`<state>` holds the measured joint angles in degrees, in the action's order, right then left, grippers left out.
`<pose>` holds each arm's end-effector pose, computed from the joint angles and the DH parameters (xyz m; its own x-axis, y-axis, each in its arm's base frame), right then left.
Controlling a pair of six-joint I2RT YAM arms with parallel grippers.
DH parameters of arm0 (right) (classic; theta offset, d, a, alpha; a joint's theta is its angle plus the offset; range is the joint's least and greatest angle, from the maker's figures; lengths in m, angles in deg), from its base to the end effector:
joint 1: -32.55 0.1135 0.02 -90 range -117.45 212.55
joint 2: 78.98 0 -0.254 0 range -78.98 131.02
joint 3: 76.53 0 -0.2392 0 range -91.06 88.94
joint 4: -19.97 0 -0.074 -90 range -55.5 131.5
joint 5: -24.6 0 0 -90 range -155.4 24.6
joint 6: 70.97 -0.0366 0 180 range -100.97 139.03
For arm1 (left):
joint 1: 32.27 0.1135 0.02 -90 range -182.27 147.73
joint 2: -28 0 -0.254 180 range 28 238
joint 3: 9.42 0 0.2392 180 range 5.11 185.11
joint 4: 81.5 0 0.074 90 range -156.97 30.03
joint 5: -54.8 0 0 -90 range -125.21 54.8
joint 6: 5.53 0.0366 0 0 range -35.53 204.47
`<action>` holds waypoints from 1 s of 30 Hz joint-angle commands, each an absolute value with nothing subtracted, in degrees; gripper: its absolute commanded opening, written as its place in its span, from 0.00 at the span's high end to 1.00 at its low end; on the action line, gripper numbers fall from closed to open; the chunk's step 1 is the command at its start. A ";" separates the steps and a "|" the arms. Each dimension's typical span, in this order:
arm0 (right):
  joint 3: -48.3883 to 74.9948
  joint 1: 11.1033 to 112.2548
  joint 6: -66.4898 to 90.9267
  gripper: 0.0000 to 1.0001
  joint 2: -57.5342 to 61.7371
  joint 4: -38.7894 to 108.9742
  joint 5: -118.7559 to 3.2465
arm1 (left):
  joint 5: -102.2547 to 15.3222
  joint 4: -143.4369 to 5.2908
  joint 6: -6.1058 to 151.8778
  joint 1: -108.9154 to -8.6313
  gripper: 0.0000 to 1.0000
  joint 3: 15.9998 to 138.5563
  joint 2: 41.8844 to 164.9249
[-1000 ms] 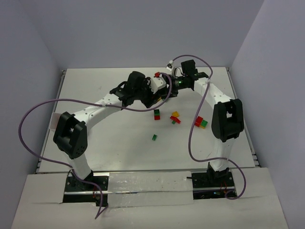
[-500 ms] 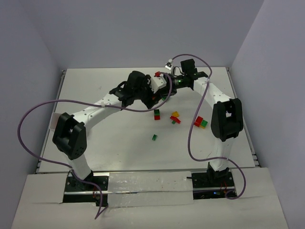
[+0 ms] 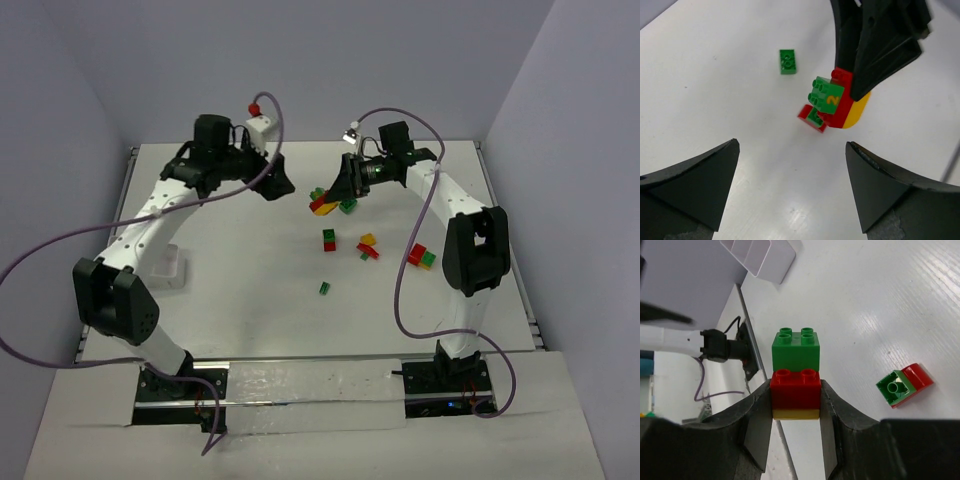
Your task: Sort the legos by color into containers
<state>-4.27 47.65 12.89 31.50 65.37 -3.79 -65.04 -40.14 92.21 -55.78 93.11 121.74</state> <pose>0.3863 0.1376 0.2719 -0.7888 -0.1602 -0.5934 -0.6098 0.3251 0.7228 0.3248 -0.1611 0.3466 -0.3908 0.2974 -0.8711 0.7904 0.5935 -0.1519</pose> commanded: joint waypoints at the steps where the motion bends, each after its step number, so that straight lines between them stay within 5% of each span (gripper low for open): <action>1: -7.99 48.47 19.70 1.00 29.32 65.64 -0.18 | -86.42 -36.48 85.08 -50.32 0.05 95.45 119.23; 11: -20.20 53.91 35.75 1.00 31.29 77.26 -0.87 | -102.80 -38.36 80.86 -46.69 0.12 94.63 123.96; 30: -23.10 58.76 43.18 1.00 30.90 82.61 -1.90 | -106.15 -35.72 92.92 -46.69 0.28 96.19 124.66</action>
